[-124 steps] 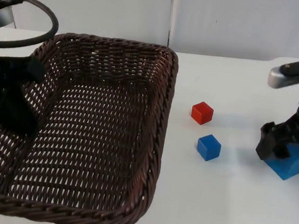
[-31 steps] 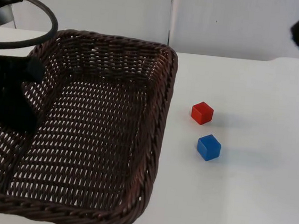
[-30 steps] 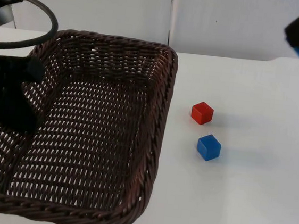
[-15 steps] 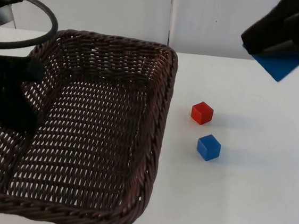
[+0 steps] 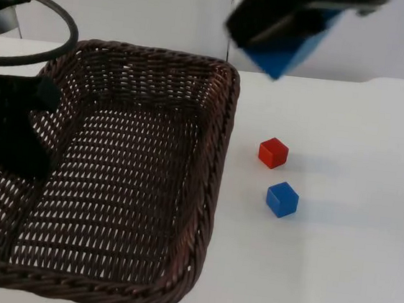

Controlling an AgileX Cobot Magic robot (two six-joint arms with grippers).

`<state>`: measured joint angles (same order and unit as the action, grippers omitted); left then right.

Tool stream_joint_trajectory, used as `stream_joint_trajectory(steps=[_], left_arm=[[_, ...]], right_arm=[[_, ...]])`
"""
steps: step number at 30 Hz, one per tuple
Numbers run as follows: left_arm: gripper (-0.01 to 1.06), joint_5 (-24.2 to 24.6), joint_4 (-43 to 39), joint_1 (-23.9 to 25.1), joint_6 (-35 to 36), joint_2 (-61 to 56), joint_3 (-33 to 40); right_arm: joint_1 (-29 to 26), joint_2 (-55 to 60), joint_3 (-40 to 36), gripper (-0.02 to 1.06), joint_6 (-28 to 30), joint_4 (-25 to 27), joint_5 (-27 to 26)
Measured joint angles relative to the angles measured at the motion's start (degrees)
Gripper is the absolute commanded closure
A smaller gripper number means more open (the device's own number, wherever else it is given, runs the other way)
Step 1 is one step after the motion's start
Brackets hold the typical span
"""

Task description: Pick up the basket with the left hand and place the largest block into the basket with the right hand.

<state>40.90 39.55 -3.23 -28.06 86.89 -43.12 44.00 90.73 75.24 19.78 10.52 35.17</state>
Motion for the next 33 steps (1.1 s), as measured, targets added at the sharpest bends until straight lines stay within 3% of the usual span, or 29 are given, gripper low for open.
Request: stream_joint_trajectory(steps=[12,23,31,33], left_arm=[[1.05,0.0,0.0,0.0,0.0,0.0,0.0],[1.05,0.0,0.0,0.0,0.0,0.0,0.0],[1.05,0.0,0.0,0.0,0.0,0.0,0.0],[1.05,0.0,0.0,0.0,0.0,0.0,0.0]], right_arm=[[4.97,14.43,10.16,1.05,0.53,0.1,0.26],[4.97,20.72,10.74,1.05,0.53,0.1,-7.12],[4.97,22.63,10.74,1.04,0.53,0.1,-7.99],[4.97,22.86,10.74,1.0,0.53,0.1,-7.98]])
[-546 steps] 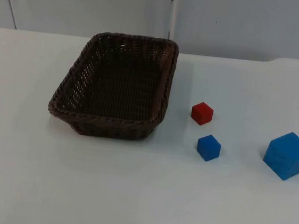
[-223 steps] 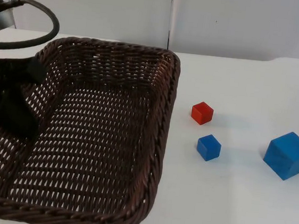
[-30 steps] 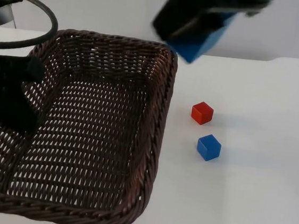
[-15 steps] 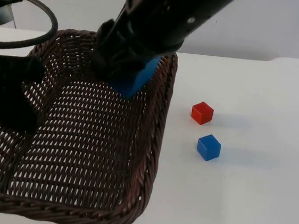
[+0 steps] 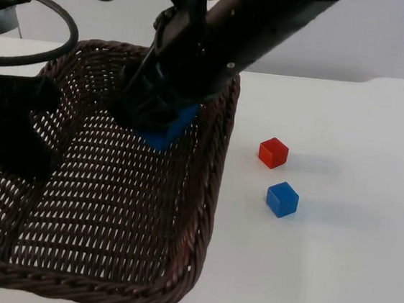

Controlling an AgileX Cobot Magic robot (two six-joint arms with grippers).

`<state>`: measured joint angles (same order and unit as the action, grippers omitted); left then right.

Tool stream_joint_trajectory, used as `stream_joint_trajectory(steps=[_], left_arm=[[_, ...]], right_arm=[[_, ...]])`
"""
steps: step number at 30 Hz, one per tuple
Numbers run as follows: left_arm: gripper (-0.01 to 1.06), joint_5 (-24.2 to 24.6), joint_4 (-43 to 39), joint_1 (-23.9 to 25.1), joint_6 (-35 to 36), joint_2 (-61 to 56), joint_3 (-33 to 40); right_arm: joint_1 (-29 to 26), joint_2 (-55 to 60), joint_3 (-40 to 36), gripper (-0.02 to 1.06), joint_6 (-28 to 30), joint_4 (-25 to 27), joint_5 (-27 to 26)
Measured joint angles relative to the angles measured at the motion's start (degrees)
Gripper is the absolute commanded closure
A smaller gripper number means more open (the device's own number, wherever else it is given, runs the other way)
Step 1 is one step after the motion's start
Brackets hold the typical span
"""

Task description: Pick up the basket with the left hand and place the largest block into the basket with the right hand.

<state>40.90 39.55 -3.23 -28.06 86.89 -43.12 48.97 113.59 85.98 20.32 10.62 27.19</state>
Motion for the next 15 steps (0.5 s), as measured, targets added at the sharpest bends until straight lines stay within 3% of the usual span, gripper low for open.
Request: stream_joint_trajectory(steps=[1,4,5,8,9,11,13,15], left_arm=[[1.05,0.0,0.0,0.0,0.0,0.0,0.0],[1.05,0.0,0.0,0.0,0.0,0.0,0.0],[1.05,0.0,0.0,0.0,0.0,0.0,0.0],[1.05,0.0,0.0,0.0,0.0,0.0,0.0],[1.05,0.0,0.0,0.0,0.0,0.0,0.0],[1.05,0.0,0.0,0.0,0.0,0.0,0.0],[1.05,0.0,-0.1,0.0,0.0,0.0,0.1],[1.05,0.0,-0.1,0.0,-0.09,0.0,0.1]], right_arm=[[0.0,0.17,0.0,1.0,0.0,0.0,0.0],[0.0,0.82,0.0,0.82,0.0,0.0,0.0],[0.0,1.07,0.0,0.82,0.0,0.0,0.0],[0.0,1.16,0.0,0.51,0.0,0.0,0.1],[0.0,1.16,0.0,0.51,0.0,0.0,0.1],[0.0,1.16,0.0,0.34,0.0,0.0,0.1],[0.0,0.9,0.0,0.25,0.0,0.0,0.24],[0.0,0.51,0.0,0.23,0.0,0.0,0.77]])
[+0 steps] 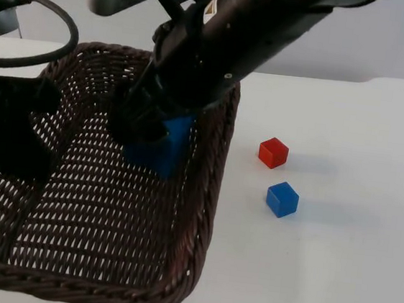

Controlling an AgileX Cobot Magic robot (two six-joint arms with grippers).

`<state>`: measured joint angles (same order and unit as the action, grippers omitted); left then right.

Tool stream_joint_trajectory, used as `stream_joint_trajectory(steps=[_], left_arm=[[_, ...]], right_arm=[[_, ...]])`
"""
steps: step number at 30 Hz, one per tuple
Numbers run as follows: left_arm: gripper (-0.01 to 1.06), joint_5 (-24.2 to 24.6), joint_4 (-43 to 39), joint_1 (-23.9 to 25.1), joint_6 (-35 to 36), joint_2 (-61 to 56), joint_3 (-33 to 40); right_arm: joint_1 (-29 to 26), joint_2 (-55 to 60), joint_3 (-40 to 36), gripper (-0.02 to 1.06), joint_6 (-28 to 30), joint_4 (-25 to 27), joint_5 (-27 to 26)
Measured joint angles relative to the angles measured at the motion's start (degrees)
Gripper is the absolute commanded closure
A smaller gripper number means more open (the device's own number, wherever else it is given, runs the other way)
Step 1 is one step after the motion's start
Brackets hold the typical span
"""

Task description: Pick up the basket with the left hand and place the largest block into the basket with the right hand.

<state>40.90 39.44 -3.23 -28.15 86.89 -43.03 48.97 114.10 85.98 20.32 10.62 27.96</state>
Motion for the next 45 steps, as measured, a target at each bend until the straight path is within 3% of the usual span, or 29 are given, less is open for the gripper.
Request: stream_joint_trajectory(steps=[9,18,27,31,36,45], left_arm=[[1.05,0.0,0.0,0.0,0.0,0.0,0.0],[1.05,0.0,0.0,0.0,0.0,0.0,0.0],[1.05,0.0,0.0,0.0,-0.11,0.0,0.0],[1.05,0.0,0.0,0.0,-0.11,0.0,0.0],[1.05,0.0,0.0,0.0,-0.77,0.0,0.0],[1.05,-0.33,0.0,0.0,-1.35,0.0,0.0]], right_arm=[[0.0,-5.32,0.0,0.21,0.0,-0.14,5.55],[0.0,-17.32,0.0,0.21,-1.71,-4.16,14.6],[0.0,-21.86,0.0,0.21,-5.98,-4.39,16.74],[0.0,-23.54,-3.35,0.21,-7.06,-4.39,15.6],[0.0,-27.75,-12.33,0.21,-7.71,-4.52,8.85],[0.0,-30.59,-16.55,0.21,-8.76,-4.52,4.55]])
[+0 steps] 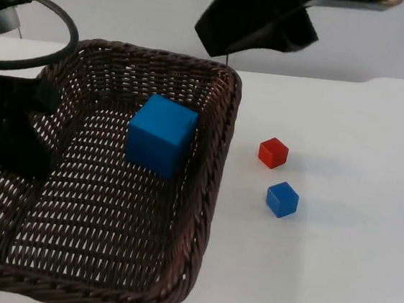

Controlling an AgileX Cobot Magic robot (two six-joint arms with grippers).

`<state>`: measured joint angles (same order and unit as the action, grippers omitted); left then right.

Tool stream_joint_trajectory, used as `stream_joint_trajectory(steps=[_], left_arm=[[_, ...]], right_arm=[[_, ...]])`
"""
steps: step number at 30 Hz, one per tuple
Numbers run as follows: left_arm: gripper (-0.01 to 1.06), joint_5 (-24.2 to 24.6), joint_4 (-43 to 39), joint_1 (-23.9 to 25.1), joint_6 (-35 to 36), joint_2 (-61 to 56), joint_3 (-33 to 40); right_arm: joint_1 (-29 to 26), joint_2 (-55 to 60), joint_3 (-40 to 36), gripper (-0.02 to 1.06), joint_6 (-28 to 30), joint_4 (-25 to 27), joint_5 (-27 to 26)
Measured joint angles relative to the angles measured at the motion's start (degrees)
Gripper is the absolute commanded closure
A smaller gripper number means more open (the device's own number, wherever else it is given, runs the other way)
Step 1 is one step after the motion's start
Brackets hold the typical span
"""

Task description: Pick up the basket with the left hand and place the largest block into the basket with the right hand.

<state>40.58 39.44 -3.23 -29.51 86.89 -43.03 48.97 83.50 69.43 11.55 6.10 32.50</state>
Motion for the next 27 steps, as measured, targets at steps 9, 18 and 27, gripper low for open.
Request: stream_joint_trajectory(steps=[9,18,27], left_arm=[[1.05,-1.12,0.0,0.0,-0.1,2.07,-0.75],[1.05,-1.88,0.44,0.0,-0.25,13.05,-10.96],[1.05,-3.68,1.2,0.0,-3.32,24.51,-14.43]], right_arm=[[0.0,-0.09,0.01,0.21,-0.36,0.0,-2.79],[0.0,-0.09,0.01,0.21,-0.25,0.0,-3.37],[0.0,-0.09,0.01,0.21,-0.25,-0.27,-2.24]])
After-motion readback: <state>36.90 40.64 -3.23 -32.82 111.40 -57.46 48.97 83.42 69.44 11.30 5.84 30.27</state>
